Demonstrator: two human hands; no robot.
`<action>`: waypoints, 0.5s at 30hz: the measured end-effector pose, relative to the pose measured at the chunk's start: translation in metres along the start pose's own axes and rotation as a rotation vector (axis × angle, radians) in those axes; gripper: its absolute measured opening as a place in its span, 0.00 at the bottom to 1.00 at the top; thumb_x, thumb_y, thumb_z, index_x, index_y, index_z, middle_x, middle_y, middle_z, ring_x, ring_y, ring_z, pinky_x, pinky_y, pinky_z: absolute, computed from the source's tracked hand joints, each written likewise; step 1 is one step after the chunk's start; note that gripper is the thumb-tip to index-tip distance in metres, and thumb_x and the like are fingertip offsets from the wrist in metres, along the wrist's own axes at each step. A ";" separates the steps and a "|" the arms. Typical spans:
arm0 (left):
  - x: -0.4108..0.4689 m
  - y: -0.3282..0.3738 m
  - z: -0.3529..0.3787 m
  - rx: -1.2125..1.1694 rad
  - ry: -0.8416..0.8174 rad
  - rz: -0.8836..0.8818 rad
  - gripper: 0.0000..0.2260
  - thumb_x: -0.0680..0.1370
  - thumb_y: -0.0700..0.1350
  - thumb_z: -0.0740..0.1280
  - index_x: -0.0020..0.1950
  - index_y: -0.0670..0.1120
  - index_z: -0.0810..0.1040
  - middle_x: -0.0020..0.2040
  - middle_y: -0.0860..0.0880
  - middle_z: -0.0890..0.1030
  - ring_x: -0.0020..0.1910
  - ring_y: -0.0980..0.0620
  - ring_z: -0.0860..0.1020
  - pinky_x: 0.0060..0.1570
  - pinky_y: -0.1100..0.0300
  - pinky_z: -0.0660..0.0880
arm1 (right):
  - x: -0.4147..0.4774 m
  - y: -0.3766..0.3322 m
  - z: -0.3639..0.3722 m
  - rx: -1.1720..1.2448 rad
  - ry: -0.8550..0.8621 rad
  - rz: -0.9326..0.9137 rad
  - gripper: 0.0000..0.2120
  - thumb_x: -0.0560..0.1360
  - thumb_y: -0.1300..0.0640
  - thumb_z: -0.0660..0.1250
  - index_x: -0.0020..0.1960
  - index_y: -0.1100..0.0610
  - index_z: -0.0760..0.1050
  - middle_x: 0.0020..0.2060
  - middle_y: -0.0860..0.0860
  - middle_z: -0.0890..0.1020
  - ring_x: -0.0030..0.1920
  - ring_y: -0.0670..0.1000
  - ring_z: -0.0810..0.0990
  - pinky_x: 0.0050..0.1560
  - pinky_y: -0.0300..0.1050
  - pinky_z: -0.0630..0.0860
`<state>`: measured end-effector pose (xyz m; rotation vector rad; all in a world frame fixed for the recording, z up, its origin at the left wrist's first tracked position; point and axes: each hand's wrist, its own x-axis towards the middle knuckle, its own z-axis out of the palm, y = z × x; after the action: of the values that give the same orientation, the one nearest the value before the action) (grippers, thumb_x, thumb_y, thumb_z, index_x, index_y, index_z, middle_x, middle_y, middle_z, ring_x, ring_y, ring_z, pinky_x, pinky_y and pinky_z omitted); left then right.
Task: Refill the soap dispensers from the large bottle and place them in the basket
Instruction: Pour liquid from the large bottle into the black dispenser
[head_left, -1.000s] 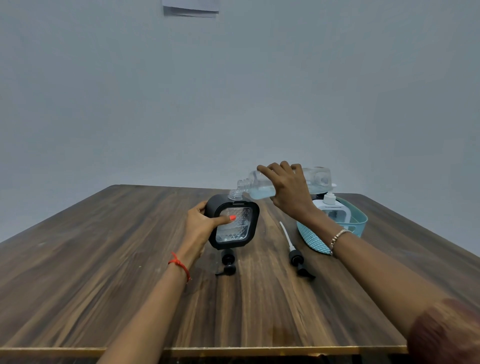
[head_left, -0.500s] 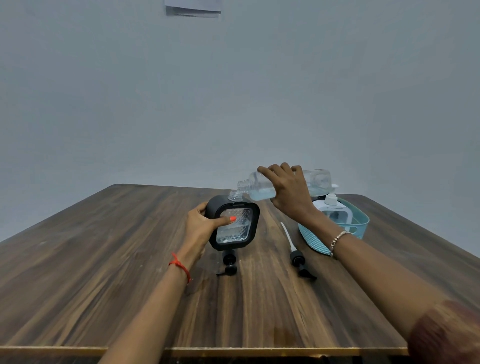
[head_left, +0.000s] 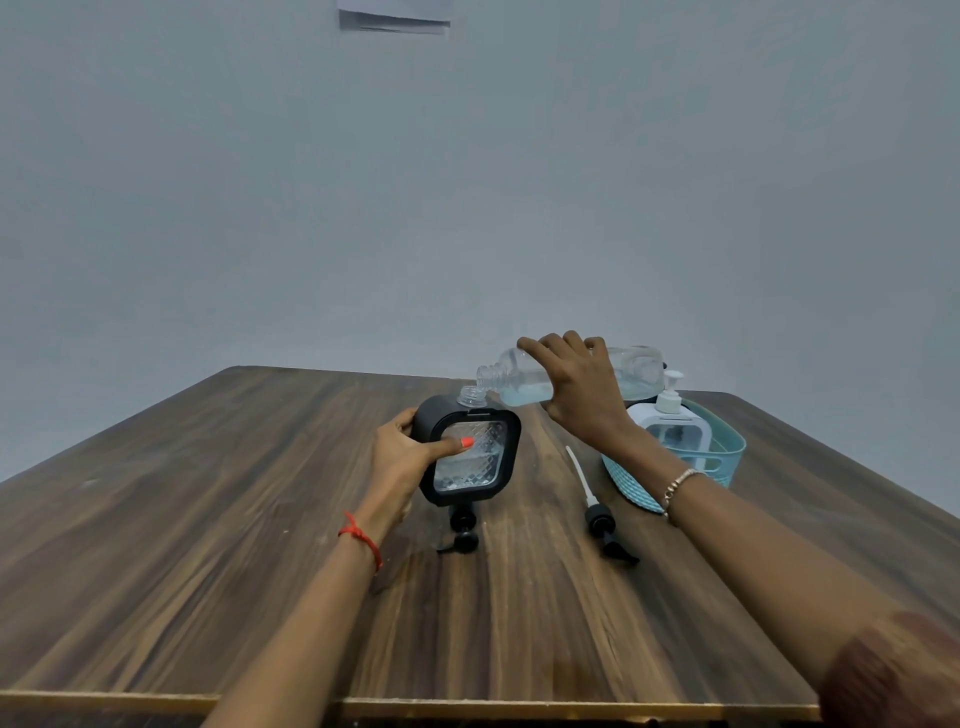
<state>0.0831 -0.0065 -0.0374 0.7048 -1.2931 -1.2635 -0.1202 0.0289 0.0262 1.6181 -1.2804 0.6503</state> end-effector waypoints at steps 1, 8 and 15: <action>0.000 0.000 0.000 -0.001 -0.001 -0.001 0.19 0.60 0.31 0.78 0.45 0.46 0.79 0.41 0.47 0.83 0.38 0.52 0.81 0.37 0.60 0.80 | 0.000 0.000 0.000 0.001 0.000 0.000 0.39 0.50 0.71 0.74 0.58 0.52 0.67 0.41 0.52 0.80 0.39 0.56 0.77 0.43 0.49 0.72; 0.002 0.000 -0.002 0.012 -0.003 -0.005 0.19 0.60 0.32 0.78 0.45 0.47 0.78 0.43 0.47 0.83 0.40 0.51 0.82 0.39 0.58 0.80 | 0.002 0.000 0.002 -0.003 0.019 -0.011 0.39 0.50 0.71 0.74 0.58 0.52 0.67 0.42 0.52 0.80 0.39 0.56 0.77 0.42 0.48 0.71; 0.001 -0.002 -0.004 0.007 -0.005 -0.007 0.20 0.60 0.32 0.78 0.46 0.46 0.78 0.43 0.47 0.83 0.40 0.50 0.82 0.39 0.58 0.80 | 0.001 -0.001 0.003 -0.009 0.028 -0.021 0.39 0.50 0.70 0.74 0.58 0.52 0.67 0.41 0.51 0.80 0.39 0.56 0.76 0.42 0.48 0.71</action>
<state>0.0858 -0.0089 -0.0396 0.7120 -1.3011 -1.2679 -0.1193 0.0257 0.0249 1.6079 -1.2427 0.6505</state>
